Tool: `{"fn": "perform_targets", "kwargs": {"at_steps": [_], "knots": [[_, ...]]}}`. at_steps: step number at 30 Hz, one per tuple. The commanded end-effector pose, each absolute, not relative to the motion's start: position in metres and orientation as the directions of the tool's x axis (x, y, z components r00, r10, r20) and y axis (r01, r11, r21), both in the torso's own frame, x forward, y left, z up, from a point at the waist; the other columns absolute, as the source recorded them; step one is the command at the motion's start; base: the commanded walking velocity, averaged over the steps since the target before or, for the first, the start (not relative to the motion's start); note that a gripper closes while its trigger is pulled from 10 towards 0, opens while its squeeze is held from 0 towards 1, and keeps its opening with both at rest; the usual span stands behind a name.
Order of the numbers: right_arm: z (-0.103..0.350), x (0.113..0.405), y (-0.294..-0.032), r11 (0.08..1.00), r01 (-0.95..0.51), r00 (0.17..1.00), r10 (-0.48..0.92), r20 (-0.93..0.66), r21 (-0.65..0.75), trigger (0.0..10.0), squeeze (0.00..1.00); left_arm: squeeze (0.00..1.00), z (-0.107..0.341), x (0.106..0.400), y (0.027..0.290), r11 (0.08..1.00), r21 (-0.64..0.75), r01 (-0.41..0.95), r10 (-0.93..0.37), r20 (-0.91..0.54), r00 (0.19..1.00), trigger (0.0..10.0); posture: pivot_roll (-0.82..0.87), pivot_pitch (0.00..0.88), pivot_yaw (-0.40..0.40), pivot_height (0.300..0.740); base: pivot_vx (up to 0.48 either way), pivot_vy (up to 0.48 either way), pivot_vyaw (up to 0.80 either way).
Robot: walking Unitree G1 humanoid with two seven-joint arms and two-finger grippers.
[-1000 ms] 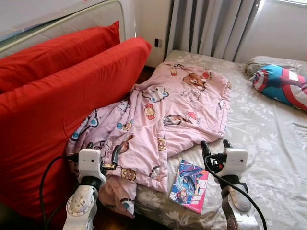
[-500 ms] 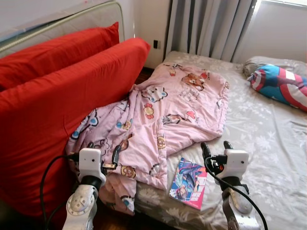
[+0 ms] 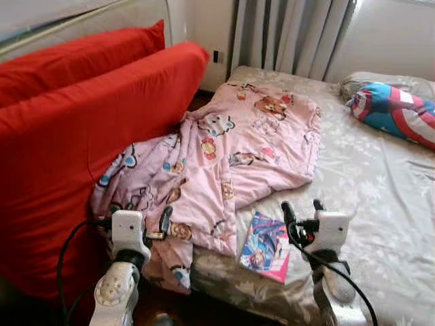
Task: Clean up the room
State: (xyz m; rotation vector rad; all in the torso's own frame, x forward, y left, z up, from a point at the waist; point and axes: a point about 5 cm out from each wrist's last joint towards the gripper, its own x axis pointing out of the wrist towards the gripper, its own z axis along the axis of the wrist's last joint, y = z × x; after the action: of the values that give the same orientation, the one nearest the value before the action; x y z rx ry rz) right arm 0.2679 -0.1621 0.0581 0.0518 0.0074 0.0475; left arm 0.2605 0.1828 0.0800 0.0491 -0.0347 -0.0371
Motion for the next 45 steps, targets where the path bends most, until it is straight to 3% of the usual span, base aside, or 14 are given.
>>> {"fn": "perform_targets", "kwargs": {"at_steps": [1, 21, 25, 45], "knots": [[0.062, 0.268, -0.162, 0.997, -0.051, 0.999, 0.05, 0.008, 0.053, 10.0, 0.0, 0.0, 0.077, 0.261, 0.182, 0.998, 0.044, 0.043, -0.043, 0.015, 0.999, 10.0, -0.04, 0.069, -0.048, 0.646, 0.0, 0.0, 0.0], [0.053, 0.268, -0.157, 0.996, -0.071, 0.996, 0.073, -0.042, 0.056, 10.0, 0.0, 0.0, 0.078, 0.263, 0.181, 0.998, 0.04, 0.053, -0.054, 0.021, 0.998, 10.0, -0.04, 0.061, -0.046, 0.646, 0.0, 0.0, 0.0], [0.053, 0.269, -0.155, 0.995, -0.083, 0.995, 0.086, -0.044, 0.057, 10.0, 0.0, 0.0, 0.078, 0.265, 0.181, 0.998, 0.04, 0.057, -0.058, 0.022, 0.998, 10.0, -0.04, 0.057, -0.047, 0.62, 0.0, 0.0, 0.0], [0.052, 0.266, -0.152, 0.993, -0.098, 0.994, 0.1, -0.037, 0.066, 10.0, 0.0, 0.0, 0.078, 0.265, 0.179, 0.997, 0.038, 0.068, -0.069, 0.022, 0.997, 10.0, -0.04, 0.069, -0.048, 0.602, 0.0, 0.0, 0.0]]}}
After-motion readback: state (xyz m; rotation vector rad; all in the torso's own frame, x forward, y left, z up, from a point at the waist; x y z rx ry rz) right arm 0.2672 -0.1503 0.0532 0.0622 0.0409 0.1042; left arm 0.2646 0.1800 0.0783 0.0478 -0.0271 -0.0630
